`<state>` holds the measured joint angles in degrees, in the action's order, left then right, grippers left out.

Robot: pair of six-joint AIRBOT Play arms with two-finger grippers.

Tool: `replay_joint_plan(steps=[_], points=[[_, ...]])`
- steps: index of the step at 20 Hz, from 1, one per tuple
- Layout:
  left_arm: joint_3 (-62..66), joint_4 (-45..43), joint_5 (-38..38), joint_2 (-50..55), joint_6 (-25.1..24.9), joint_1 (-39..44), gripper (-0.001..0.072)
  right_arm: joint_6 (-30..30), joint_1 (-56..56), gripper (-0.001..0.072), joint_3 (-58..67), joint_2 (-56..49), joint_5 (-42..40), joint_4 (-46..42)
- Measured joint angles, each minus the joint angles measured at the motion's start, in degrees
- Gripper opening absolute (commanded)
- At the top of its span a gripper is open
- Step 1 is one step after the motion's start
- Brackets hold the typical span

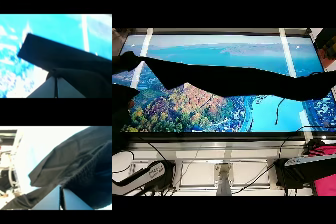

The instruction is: Fold the clothes and pants, and hang the long-sleeved shirts on hangers.

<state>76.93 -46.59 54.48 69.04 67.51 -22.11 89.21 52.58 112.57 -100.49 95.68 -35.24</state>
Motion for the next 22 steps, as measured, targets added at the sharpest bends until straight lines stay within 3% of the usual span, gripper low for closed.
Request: replay_joint_plan(steps=[4,10,22], points=[[0.81,-5.55,1.33,1.81,0.52,-0.74,0.0004,0.48,0.20,0.0015,0.92,-0.04,2.86,-8.52],[-2.08,-19.34,10.69,3.04,-0.96,-4.37,0.0004,0.50,3.39,0.0014,-4.35,0.17,7.80,-16.96],[-21.73,-23.19,15.87,-1.99,-9.99,-6.97,0.0004,-2.21,6.49,0.0014,-28.30,5.27,9.62,-33.14]])
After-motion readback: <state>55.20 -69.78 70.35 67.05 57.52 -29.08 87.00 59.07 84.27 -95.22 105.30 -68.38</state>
